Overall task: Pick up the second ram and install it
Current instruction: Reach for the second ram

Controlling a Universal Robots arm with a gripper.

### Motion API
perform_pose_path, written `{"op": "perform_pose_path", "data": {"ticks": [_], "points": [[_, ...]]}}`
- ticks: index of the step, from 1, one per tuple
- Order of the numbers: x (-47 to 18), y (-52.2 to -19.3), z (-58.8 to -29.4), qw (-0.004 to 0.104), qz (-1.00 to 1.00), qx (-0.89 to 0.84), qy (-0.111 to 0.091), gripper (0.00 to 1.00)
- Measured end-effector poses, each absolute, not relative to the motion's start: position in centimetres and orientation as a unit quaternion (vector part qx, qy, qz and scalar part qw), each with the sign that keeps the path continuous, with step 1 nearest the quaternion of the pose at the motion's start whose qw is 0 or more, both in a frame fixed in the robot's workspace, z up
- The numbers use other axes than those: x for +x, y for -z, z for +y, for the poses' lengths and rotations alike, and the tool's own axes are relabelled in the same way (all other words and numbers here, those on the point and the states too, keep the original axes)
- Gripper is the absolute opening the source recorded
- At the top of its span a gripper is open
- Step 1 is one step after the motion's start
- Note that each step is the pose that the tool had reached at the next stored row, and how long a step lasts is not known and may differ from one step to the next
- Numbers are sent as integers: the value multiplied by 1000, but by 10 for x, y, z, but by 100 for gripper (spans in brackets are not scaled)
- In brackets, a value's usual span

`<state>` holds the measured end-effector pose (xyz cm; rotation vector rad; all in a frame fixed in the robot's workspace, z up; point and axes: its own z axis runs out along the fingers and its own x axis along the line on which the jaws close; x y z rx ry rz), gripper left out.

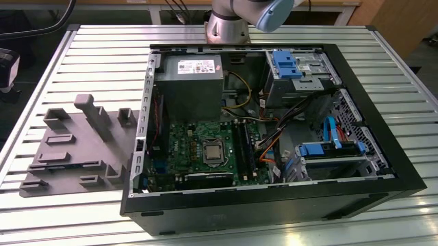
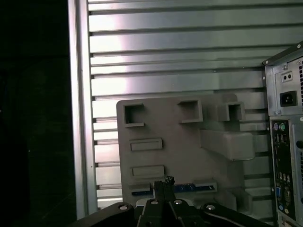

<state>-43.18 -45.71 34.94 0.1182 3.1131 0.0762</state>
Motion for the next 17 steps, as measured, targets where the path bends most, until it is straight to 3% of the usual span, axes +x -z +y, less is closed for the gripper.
{"op": "perform_pose_path", "data": {"ticks": [17], "points": [[-433,-344,-461,13,999,38,-24,11]]}}
